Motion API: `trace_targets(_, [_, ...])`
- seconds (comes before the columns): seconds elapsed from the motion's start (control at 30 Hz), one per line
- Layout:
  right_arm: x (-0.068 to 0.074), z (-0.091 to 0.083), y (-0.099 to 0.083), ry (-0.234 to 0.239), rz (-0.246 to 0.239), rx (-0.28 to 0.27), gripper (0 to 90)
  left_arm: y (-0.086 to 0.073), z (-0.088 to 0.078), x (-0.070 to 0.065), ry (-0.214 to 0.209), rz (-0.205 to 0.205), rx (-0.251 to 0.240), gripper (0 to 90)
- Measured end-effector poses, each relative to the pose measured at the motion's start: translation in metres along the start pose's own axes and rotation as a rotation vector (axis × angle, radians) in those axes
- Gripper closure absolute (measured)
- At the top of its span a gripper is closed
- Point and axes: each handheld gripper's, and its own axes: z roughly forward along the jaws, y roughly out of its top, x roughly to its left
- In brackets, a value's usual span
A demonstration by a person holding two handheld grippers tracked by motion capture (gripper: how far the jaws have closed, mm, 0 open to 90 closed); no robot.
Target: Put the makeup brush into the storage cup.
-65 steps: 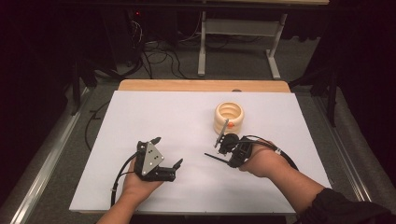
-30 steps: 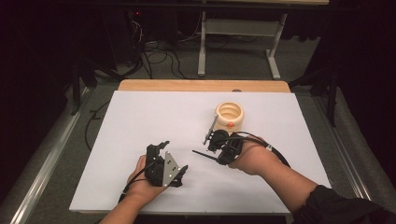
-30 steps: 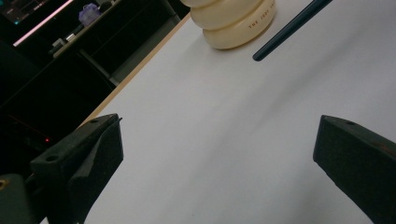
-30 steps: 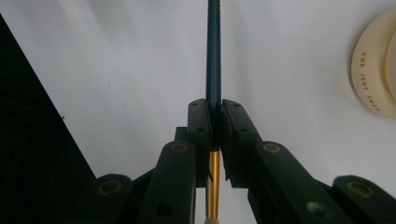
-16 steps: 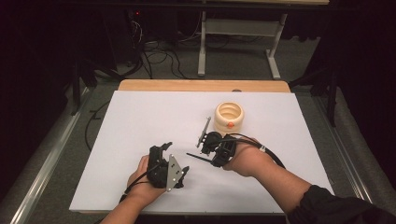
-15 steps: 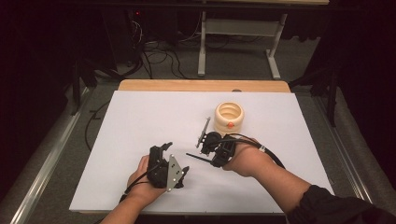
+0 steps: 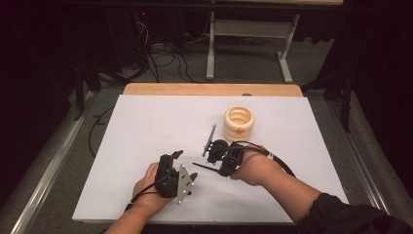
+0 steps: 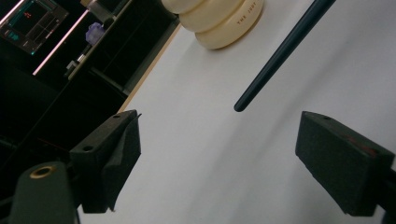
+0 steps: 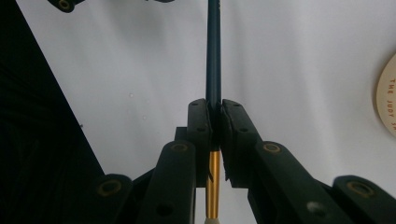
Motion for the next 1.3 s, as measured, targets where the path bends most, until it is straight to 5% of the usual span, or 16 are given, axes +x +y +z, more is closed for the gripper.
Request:
trace_targets(0.5, [0.003,0.004,0.003,0.003,-0.011,0.009,85.2,-0.001,-0.005,-0.002,-0.008,0.088,-0.042,44.6])
trace_targets(1.3, [0.006,0.012,0.012,0.015,-0.028,0.038,85.2,0.0,-0.003,-0.012,-0.004,0.232,0.008,62.2])
